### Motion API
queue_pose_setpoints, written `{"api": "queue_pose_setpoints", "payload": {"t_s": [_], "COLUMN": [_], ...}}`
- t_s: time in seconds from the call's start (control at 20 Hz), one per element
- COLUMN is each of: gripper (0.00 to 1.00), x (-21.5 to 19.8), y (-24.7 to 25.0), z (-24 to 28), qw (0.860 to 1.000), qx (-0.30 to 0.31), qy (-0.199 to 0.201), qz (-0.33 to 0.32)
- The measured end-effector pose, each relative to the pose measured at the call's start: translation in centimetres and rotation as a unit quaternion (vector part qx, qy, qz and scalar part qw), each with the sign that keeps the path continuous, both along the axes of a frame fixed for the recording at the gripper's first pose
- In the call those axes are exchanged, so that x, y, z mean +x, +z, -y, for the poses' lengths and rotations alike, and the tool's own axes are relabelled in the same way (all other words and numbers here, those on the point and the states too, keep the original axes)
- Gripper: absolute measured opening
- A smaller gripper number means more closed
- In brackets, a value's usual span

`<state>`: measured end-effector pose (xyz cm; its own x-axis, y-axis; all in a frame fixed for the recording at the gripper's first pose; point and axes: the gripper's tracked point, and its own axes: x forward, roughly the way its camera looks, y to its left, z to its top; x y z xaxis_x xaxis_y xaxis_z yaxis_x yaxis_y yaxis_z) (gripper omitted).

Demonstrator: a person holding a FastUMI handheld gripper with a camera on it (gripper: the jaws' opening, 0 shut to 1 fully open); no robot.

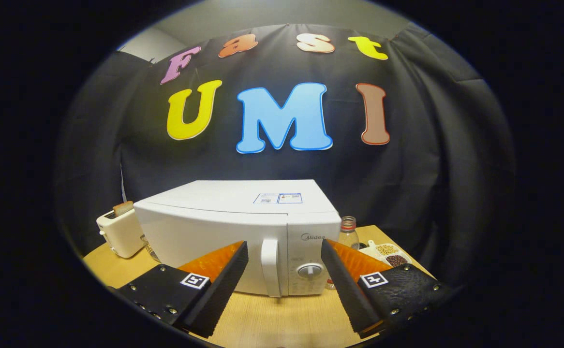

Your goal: Open the microwave, put the food inside, and close the microwave door.

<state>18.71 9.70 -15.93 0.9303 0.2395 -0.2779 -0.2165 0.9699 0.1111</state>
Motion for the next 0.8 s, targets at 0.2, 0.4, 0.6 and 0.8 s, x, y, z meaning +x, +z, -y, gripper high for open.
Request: {"api": "queue_pose_setpoints", "payload": {"t_s": [0.2, 0.4, 0.6, 0.8], "gripper": [0.98, 0.94, 0.71, 0.56], "x": [1.2, 2.4, 2.9, 3.2], "y": [-2.9, -5.9, -8.6, -9.8], "z": [-1.4, -2.1, -3.0, -3.3], "qw": [1.000, 0.998, 0.994, 0.992], "qx": [-0.011, -0.010, -0.008, -0.020], "qy": [0.014, 0.014, 0.020, 0.017], "qz": [-0.025, -0.063, -0.105, -0.120]}}
